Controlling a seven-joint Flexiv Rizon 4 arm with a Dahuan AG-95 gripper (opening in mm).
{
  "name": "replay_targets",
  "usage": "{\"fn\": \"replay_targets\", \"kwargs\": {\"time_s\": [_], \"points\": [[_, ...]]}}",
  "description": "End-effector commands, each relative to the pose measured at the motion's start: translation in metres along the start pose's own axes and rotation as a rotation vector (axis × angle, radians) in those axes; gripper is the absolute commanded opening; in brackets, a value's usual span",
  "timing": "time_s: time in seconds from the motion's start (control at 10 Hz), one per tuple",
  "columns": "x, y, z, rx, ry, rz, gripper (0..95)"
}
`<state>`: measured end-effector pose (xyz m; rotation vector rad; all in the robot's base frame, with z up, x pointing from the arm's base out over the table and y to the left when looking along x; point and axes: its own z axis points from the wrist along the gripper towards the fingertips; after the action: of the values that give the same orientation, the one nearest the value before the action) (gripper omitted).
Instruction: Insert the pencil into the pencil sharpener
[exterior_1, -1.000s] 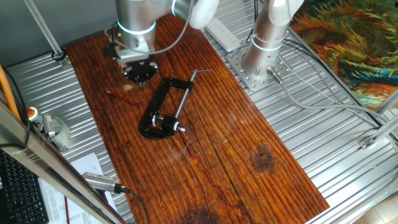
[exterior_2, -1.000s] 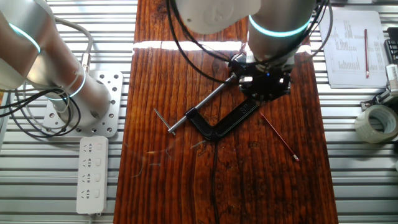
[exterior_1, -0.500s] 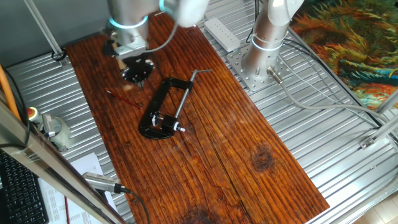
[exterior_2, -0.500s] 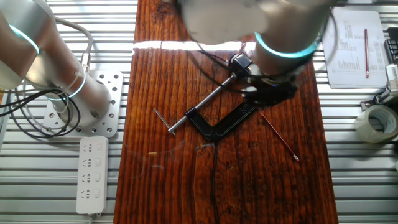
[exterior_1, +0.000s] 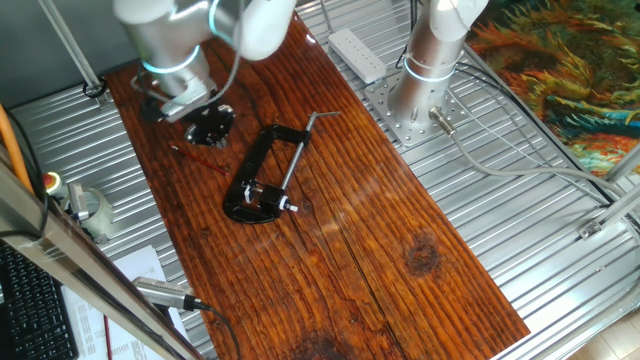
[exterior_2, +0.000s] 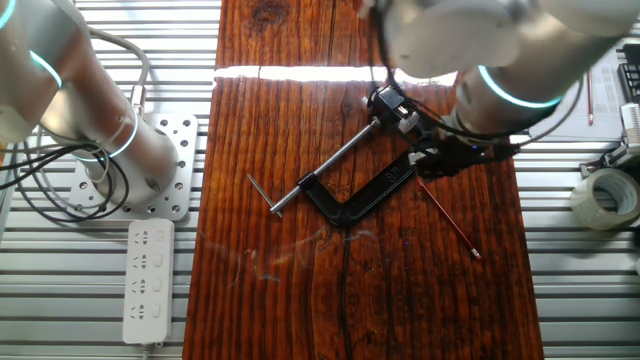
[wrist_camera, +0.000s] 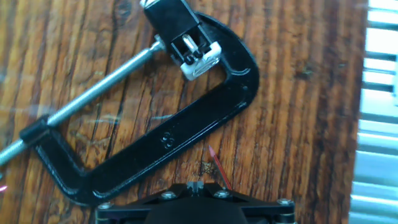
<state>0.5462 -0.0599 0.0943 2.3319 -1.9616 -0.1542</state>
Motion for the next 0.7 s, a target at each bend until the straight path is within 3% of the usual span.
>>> {"fn": "replay_targets", "kwargs": {"time_s": [0.1, 0.4, 0.5, 0.7], "points": [[0.0002, 0.0002, 0.0007, 0.007, 0.005, 0.013, 0.0], [0.001, 0.0, 0.0044, 0.013, 0.022, -0.003, 0.0], [0.0029, 0.0002, 0.0065, 0.019, 0.013, -0.036, 0.0], [0.0058, -0.0029, 0.0081, 0.041, 0.023, -0.148, 0.0]]}}
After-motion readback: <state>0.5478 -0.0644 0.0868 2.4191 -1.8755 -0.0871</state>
